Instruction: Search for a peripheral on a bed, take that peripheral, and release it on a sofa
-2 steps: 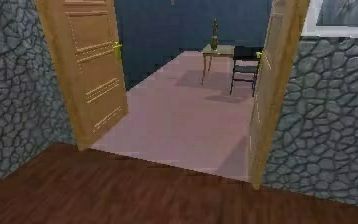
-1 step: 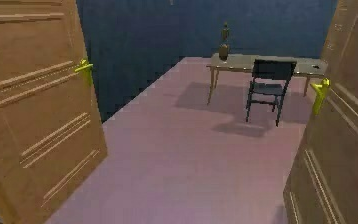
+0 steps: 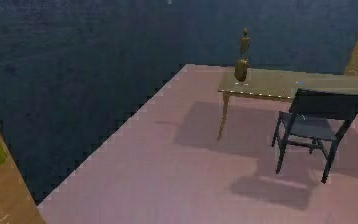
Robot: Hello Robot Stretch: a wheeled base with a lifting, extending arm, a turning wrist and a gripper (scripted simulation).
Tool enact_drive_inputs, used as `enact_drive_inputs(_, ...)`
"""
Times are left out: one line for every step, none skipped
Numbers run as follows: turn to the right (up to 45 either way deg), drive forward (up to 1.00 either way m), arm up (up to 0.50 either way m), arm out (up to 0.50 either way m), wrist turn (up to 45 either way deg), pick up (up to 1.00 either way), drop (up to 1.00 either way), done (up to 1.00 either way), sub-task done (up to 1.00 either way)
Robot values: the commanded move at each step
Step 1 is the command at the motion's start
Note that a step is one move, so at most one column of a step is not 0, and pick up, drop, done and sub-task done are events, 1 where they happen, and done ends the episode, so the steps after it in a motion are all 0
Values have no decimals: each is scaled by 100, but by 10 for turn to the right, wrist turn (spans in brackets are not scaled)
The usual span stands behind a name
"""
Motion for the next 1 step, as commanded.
enact_drive_inputs(0, 65, 0, 0, 0, 0, 0, 0, 0)
